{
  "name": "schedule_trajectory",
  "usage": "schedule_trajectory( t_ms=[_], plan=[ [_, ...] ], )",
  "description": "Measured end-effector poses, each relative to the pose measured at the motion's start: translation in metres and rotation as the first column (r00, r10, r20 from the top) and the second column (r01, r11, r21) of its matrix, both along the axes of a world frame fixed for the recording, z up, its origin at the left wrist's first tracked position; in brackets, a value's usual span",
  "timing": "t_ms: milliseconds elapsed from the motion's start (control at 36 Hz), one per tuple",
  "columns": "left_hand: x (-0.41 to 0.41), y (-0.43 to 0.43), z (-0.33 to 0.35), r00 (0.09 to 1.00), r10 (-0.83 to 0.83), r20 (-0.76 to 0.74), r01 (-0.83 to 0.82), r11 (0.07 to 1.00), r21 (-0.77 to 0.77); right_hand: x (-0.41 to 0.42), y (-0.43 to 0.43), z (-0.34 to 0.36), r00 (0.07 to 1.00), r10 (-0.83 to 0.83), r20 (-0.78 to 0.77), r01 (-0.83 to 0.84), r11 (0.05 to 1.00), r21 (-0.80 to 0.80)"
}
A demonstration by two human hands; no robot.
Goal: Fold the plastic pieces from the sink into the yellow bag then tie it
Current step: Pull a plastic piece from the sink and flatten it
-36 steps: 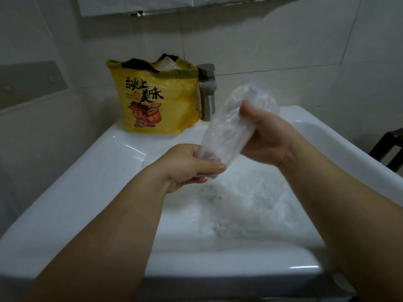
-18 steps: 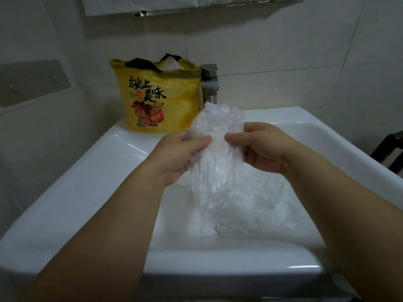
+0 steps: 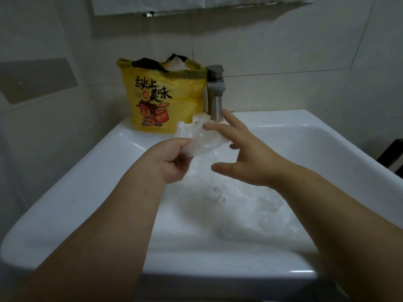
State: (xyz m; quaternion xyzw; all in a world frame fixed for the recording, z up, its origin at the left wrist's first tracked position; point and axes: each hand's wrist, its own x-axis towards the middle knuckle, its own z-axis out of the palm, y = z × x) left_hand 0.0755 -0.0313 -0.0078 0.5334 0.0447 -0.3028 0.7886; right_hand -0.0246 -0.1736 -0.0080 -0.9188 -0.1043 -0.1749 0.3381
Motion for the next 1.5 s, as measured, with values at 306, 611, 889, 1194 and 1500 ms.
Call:
schedule_trajectory(
  t_ms=[306, 611, 889, 1194, 1500],
  plan=[
    [-0.009, -0.009, -0.006, 0.852, -0.273, 0.447, 0.175, 0.953, 0.249, 0.006, 0.003, 0.003, 0.990, -0.136, -0.035, 0.137, 0.884, 0.446],
    [-0.021, -0.003, -0.003, 0.655, -0.567, 0.500, 0.375, 0.818, 0.436, 0.014, -0.009, 0.002, 0.937, -0.297, -0.187, 0.351, 0.797, 0.491],
    [-0.023, 0.010, 0.004, 0.719, -0.558, 0.414, 0.501, 0.829, 0.247, 0.004, -0.024, 0.009, 0.824, 0.439, -0.357, 0.186, 0.387, 0.903],
    [-0.015, -0.011, -0.005, 0.882, -0.294, 0.369, 0.262, 0.956, 0.135, 0.013, -0.015, 0.005, 0.985, 0.031, -0.171, 0.153, 0.316, 0.936],
    [-0.005, -0.002, -0.002, 0.871, -0.251, 0.422, 0.234, 0.968, 0.093, 0.006, -0.025, 0.010, 0.894, 0.277, -0.353, 0.266, 0.306, 0.914]
  ],
)
